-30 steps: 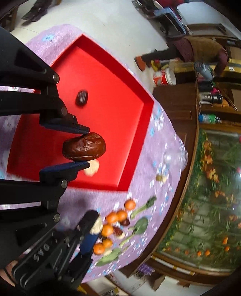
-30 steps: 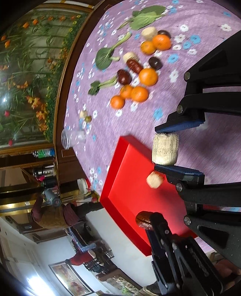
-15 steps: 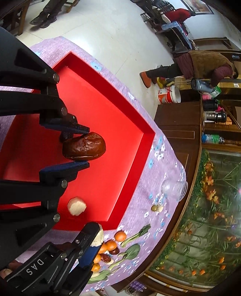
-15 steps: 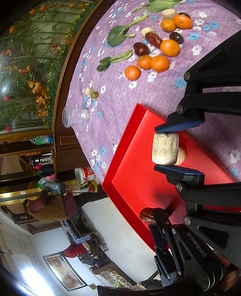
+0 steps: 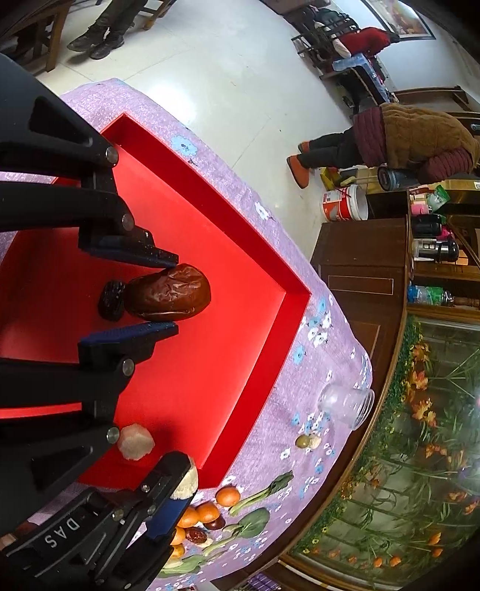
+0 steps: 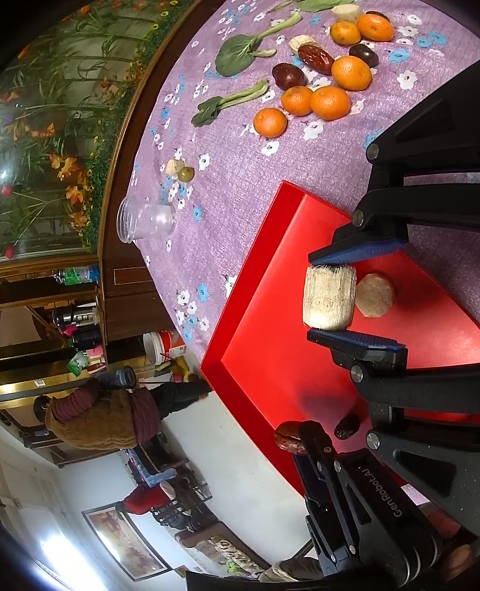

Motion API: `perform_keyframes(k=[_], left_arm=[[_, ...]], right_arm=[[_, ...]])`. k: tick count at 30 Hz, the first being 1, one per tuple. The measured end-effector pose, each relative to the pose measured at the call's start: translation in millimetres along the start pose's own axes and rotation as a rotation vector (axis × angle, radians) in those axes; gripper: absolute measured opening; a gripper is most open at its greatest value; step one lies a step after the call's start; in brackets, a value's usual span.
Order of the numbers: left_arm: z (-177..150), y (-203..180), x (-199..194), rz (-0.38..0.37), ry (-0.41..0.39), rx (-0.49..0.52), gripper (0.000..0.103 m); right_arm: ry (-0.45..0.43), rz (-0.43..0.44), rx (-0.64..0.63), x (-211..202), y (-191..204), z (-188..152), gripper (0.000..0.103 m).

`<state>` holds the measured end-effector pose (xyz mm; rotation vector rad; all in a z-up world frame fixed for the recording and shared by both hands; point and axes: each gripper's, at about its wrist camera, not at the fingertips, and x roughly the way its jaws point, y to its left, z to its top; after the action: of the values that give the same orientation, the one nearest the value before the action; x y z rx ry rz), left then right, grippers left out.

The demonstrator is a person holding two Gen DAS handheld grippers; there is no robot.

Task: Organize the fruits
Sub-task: 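Lower and release the date from the left tool while the right tool releases the yam into the tray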

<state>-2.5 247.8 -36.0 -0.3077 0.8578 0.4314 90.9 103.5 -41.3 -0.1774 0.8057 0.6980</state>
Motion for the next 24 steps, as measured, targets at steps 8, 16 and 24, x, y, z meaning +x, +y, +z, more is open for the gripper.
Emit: perform_keyframes(k=[8,16,24], left_arm=[[-2,8,-8,-0.086,-0.053,0.005,0.029],[-3,9,-20,-0.162,-0.118,0.045,0.029],[2,-1,1,-0.066,-0.05,0.06,0.029]], right_arm=[[0.002,-0.007,0.002,4,2,0,0.037],[0.007,-0.003,0.013,12,1,-4,0.037],[0.019,0.003,0.017,20,-2,-2,0.037]])
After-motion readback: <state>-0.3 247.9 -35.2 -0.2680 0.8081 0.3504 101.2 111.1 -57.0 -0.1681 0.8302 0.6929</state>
